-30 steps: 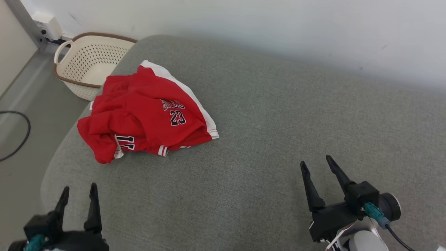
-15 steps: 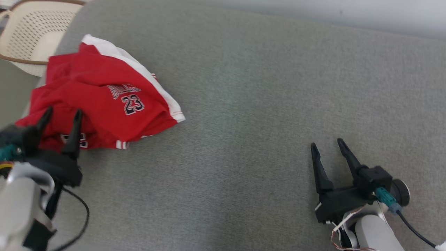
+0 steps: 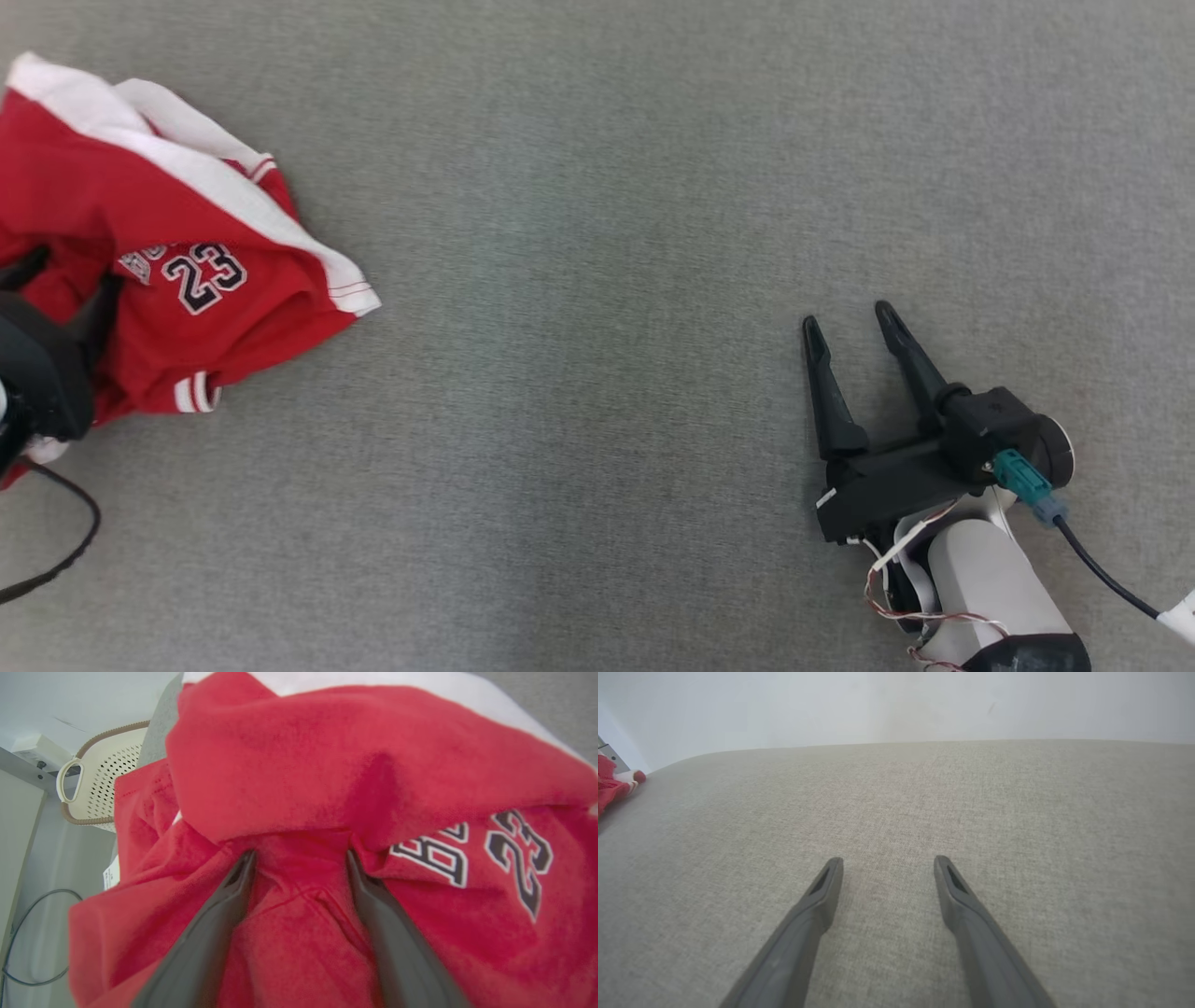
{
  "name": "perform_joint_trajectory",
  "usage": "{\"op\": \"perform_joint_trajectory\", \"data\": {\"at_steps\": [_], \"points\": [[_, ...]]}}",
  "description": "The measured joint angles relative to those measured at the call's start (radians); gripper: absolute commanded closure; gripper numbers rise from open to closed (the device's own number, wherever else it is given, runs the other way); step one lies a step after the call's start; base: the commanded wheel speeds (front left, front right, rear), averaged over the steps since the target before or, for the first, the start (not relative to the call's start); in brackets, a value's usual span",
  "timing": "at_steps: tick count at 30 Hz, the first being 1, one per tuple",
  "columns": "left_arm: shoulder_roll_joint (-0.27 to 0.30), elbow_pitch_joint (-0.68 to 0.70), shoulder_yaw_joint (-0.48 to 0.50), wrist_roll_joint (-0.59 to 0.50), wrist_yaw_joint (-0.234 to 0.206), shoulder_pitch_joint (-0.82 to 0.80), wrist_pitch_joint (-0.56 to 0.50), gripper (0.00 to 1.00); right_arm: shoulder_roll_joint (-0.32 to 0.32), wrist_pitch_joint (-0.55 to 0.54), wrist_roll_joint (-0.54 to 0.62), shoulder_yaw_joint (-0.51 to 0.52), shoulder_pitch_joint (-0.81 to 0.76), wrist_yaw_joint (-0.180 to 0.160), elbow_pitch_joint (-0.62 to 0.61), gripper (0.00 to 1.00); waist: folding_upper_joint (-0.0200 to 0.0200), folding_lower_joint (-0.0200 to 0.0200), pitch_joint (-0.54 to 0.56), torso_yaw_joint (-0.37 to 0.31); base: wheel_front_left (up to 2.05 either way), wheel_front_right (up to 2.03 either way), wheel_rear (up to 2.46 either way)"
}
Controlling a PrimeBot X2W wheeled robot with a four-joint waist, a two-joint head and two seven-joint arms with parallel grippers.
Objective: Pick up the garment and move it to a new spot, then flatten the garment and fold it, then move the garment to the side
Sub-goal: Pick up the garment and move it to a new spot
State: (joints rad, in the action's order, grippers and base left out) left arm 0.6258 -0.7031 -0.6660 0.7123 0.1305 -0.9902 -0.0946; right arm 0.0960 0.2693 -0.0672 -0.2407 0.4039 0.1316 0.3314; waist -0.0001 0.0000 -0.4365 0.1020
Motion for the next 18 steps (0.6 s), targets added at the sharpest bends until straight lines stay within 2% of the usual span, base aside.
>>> {"op": "perform_joint_trajectory", "data": {"at_steps": [4, 5, 6, 13, 18], "points": [[0.032, -0.008, -0.056, 0.070, 0.000, -0.020, -0.027, 0.00, -0.007, 0.001, -0.004, 0.003, 0.016, 0.000, -0.009, 0.00, -0.0001, -0.0001, -0.025, -0.029, 0.00, 0.00, 0.00], [0.035, -0.013, -0.066, 0.082, 0.000, -0.024, -0.026, 0.55, -0.009, 0.001, -0.004, 0.005, 0.018, 0.000, -0.013, 0.00, -0.0001, -0.0001, -0.029, -0.037, 0.00, 0.00, 0.00], [0.038, -0.020, -0.079, 0.091, 0.000, -0.028, -0.025, 1.00, -0.010, 0.001, -0.005, 0.007, 0.020, 0.000, -0.016, 0.00, -0.0001, 0.0000, -0.033, -0.044, 0.00, 0.00, 0.00], [0.052, -0.064, -0.131, 0.120, 0.000, -0.061, 0.008, 1.00, -0.015, 0.001, -0.015, 0.036, 0.024, 0.001, -0.020, 0.00, 0.0000, 0.0000, -0.038, -0.073, 0.00, 0.00, 0.00], [0.058, -0.077, -0.141, 0.092, 0.000, -0.131, 0.143, 1.00, -0.018, -0.001, -0.022, 0.058, 0.008, 0.000, -0.014, 0.00, 0.0003, 0.0002, -0.008, -0.072, 0.00, 0.00, 0.00]]}}
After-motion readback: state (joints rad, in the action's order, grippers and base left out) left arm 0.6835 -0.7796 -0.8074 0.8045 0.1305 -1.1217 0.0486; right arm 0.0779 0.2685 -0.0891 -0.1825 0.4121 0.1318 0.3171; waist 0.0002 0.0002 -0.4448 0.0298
